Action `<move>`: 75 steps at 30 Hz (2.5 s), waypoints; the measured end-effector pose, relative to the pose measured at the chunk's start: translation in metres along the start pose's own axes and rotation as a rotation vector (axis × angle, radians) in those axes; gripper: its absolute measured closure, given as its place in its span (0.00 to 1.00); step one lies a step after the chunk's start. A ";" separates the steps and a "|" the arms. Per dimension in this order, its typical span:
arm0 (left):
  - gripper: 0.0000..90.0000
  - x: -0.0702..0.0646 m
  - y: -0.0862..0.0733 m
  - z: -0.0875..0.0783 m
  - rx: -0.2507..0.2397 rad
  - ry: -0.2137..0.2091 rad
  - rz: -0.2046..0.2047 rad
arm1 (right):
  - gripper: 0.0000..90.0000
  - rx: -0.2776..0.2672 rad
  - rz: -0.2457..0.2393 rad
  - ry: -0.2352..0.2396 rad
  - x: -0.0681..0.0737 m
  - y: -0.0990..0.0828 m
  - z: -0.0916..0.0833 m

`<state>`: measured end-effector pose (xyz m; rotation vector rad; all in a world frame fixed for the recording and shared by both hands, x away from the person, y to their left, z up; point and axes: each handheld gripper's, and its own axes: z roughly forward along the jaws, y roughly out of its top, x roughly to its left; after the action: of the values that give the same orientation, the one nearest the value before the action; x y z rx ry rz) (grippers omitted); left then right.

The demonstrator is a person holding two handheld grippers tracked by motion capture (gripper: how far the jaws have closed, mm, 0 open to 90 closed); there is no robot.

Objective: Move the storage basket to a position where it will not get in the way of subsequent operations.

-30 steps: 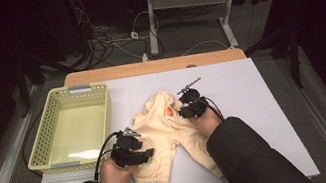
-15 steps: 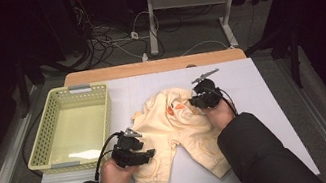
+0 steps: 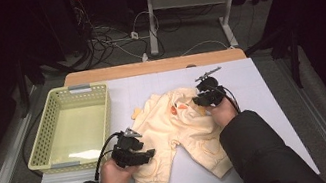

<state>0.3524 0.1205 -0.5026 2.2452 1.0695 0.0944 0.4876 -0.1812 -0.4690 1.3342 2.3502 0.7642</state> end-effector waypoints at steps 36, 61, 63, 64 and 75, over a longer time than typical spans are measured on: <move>0.49 -0.001 0.000 0.002 0.000 0.007 0.014 | 0.96 -0.001 0.013 -0.023 -0.025 -0.022 -0.018; 0.49 -0.003 0.000 0.003 -0.001 0.018 0.019 | 0.76 -0.055 -0.047 0.020 -0.004 -0.091 -0.077; 0.49 -0.003 0.000 0.003 -0.003 0.018 0.018 | 0.76 -0.060 -0.047 0.029 0.000 -0.100 -0.081; 0.49 -0.003 0.000 0.003 -0.002 0.017 0.019 | 0.76 -0.061 -0.045 0.029 0.002 -0.105 -0.082; 0.49 -0.003 0.001 0.004 -0.009 0.011 0.018 | 0.76 -0.026 -0.088 0.054 0.025 -0.131 -0.083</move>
<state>0.3524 0.1154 -0.5048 2.2486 1.0529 0.1195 0.3420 -0.2382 -0.4813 1.2054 2.4152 0.8109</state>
